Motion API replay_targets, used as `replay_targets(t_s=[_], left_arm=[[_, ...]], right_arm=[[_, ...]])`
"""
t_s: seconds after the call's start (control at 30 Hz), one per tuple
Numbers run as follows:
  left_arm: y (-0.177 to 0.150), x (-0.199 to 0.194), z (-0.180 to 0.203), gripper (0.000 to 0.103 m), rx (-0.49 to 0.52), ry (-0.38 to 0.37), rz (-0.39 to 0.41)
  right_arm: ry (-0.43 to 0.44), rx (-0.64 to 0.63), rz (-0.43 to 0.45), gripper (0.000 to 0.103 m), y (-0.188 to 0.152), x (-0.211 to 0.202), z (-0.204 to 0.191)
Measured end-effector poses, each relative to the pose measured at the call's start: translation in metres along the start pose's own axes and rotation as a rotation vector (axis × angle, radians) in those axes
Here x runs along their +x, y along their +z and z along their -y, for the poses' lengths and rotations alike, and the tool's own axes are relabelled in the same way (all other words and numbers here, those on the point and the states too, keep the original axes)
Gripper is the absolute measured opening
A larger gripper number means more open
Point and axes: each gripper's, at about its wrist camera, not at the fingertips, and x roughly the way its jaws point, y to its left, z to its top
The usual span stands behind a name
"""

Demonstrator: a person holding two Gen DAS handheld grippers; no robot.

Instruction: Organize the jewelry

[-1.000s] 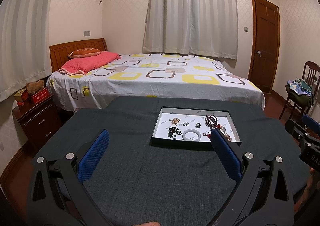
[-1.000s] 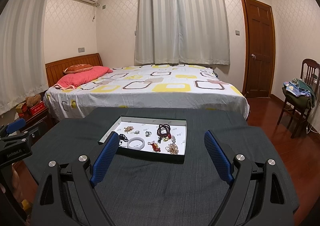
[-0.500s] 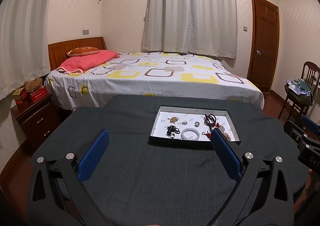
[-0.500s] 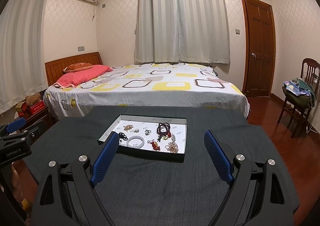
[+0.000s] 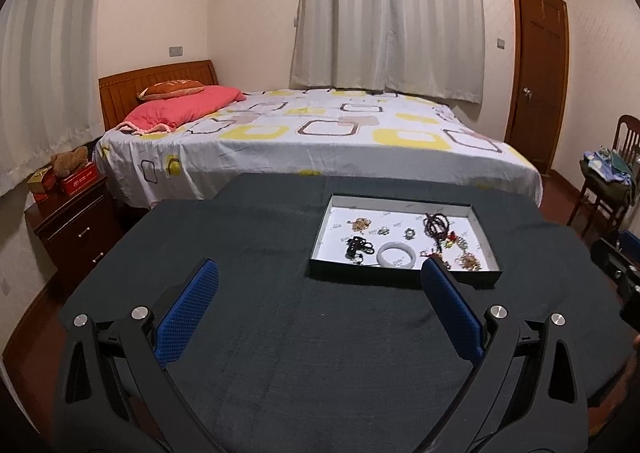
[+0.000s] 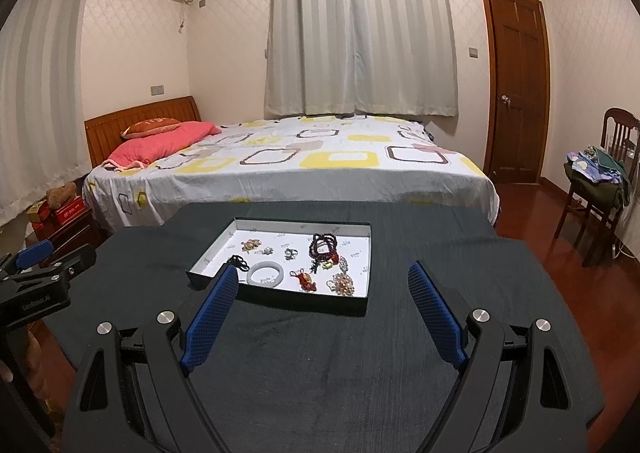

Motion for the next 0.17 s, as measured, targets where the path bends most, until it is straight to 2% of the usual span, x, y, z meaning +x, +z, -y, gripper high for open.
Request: replay_targets(t_s=[0.1,0.17], left_arm=[[-0.002,0.022,-0.002,0.099,0.019,0.041,-0.005],[-0.004,0.053,-0.009,0.099,0.029,0.081,-0.048]], right_arm=[[-0.041,0.002,-0.007,0.084,-0.005,0.016,0.009],[-0.089,0.015,-0.04,0.084,-0.011,0.037,0.024]])
